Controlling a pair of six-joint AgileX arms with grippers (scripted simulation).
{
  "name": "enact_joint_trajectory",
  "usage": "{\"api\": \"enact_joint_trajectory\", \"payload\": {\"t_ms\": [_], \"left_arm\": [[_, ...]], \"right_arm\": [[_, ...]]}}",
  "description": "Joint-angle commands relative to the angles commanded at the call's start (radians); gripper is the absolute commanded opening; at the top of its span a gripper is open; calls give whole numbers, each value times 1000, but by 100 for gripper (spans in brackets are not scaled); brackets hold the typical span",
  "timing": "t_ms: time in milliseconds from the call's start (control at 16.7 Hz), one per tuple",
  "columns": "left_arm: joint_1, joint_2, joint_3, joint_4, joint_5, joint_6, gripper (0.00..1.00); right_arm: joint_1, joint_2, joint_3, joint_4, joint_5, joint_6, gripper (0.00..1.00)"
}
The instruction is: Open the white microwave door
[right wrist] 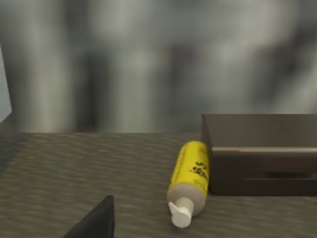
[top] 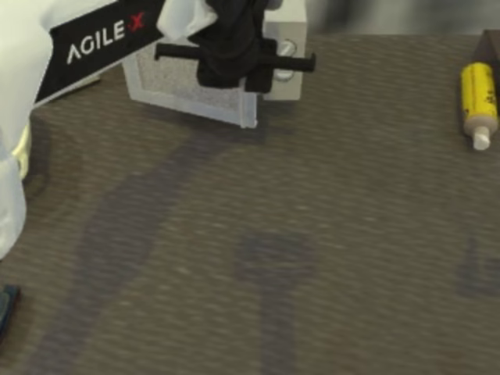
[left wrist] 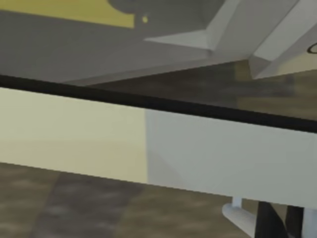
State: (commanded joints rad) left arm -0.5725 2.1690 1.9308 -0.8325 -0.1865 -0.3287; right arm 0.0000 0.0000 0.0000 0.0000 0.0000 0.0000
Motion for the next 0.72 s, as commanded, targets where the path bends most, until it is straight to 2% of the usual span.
{"api": "enact_joint_trajectory", "payload": {"t_ms": [720], "left_arm": [[-6,1,-6,2,6,-1,0]], "right_arm": [[0,0,0,0,0,0,100]]}}
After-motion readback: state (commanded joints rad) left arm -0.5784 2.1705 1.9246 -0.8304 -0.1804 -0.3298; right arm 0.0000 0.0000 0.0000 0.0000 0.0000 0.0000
